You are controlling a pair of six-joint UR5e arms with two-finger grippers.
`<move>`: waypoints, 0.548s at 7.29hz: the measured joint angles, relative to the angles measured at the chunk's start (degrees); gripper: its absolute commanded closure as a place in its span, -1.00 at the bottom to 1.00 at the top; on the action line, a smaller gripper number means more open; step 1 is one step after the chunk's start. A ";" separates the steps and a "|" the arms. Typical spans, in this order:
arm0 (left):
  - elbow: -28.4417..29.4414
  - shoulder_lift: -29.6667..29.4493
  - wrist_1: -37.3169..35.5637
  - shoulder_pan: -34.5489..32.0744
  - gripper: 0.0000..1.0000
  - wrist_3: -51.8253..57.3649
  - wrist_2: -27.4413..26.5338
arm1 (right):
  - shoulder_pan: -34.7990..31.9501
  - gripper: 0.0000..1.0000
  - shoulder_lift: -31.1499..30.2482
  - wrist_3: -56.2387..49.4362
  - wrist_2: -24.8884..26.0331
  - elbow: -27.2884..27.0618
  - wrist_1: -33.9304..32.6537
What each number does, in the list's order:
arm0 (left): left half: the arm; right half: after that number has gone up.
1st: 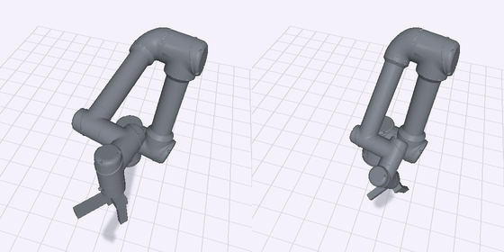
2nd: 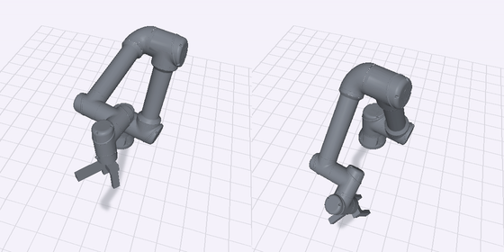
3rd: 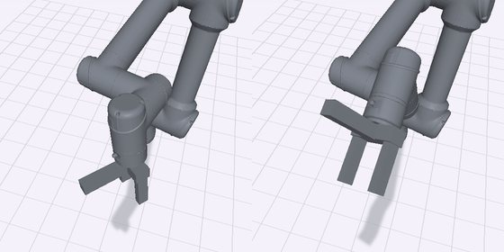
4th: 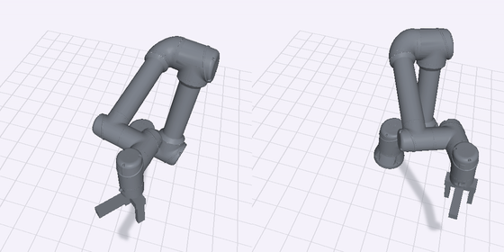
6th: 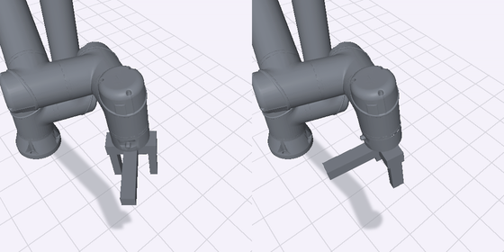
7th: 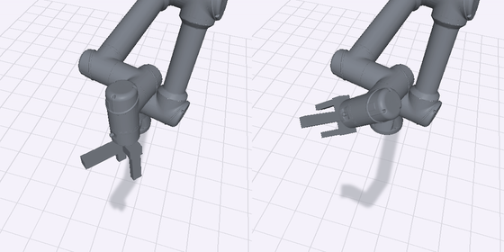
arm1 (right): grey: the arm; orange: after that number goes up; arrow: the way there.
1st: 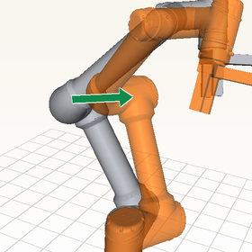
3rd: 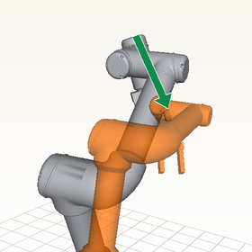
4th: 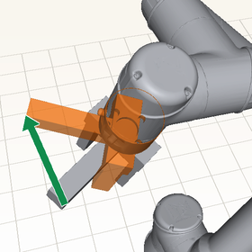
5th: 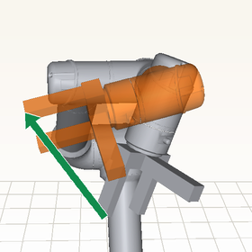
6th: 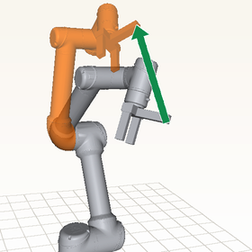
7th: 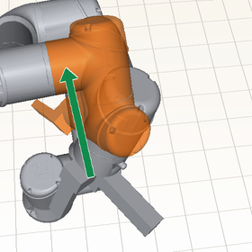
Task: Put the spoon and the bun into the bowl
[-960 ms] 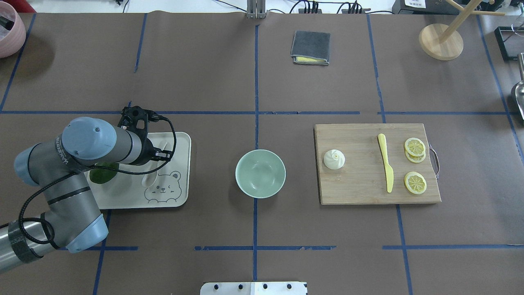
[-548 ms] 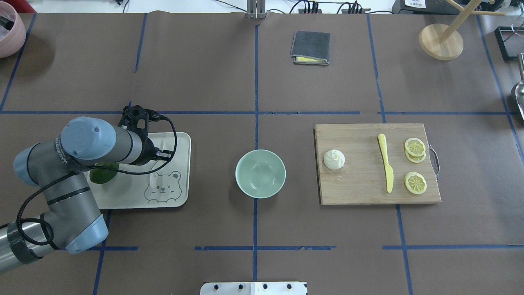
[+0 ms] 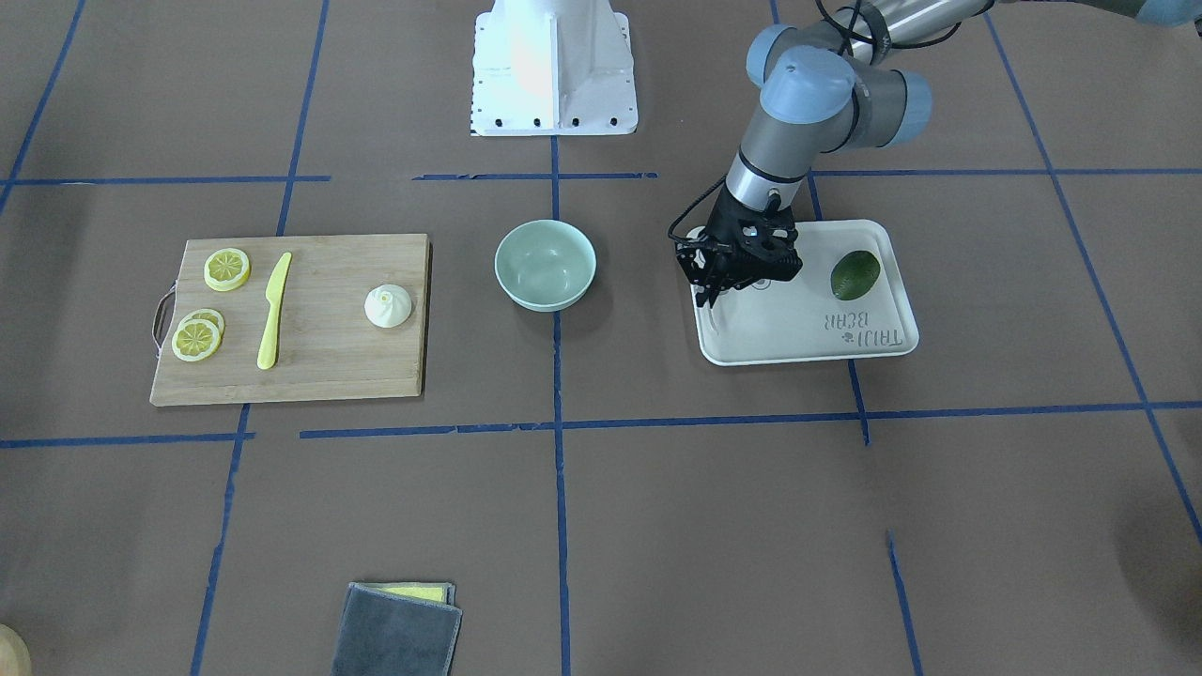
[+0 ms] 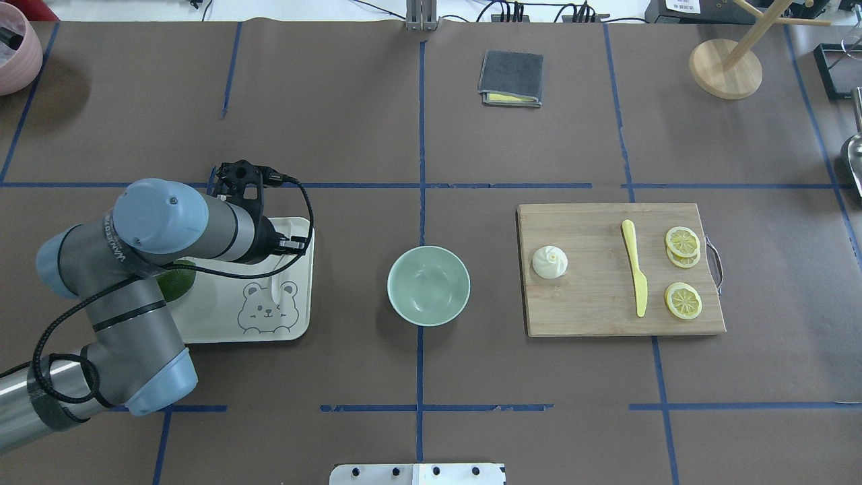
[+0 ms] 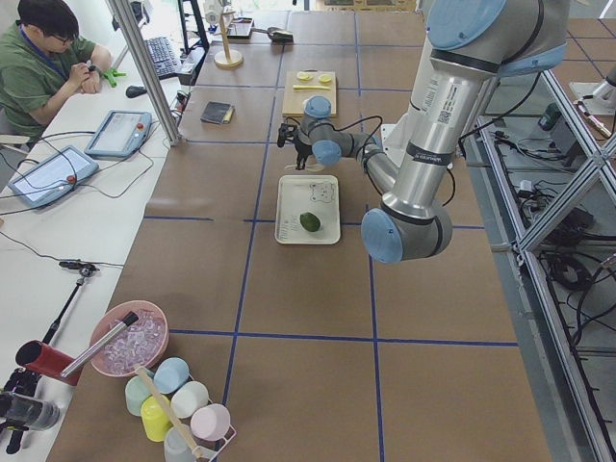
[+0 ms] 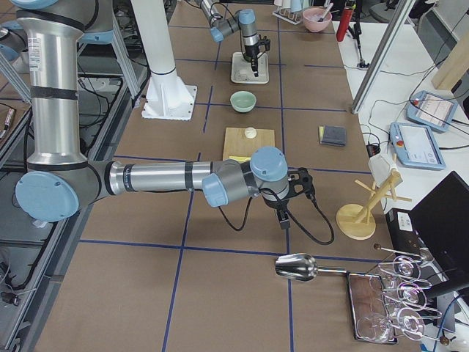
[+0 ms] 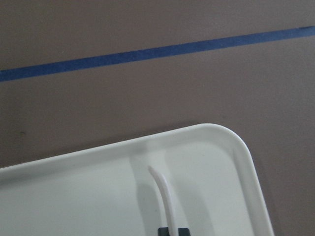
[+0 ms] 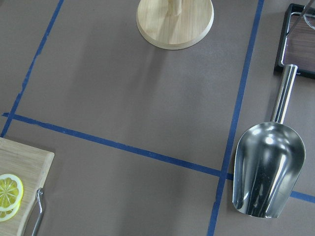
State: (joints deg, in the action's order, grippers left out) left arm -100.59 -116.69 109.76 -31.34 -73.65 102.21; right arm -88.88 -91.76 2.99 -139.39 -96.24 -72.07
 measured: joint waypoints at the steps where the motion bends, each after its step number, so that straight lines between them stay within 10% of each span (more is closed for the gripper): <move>1: 0.27 -4.76 -3.69 1.85 1.00 -8.05 -1.53 | -0.03 -1.00 0.00 0.00 0.00 0.00 0.00; 3: 2.71 -11.92 -8.01 6.64 1.00 -21.75 -7.47 | -0.03 -1.00 0.00 0.02 0.00 0.00 0.00; 4: 4.39 -13.48 -8.57 8.45 0.46 -25.38 -10.32 | -0.05 -1.00 -0.02 0.06 -0.01 0.00 0.00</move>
State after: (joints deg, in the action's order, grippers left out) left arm -96.20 -130.17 101.19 -22.89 -99.03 91.89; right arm -88.92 -91.78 3.05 -139.40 -96.24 -72.07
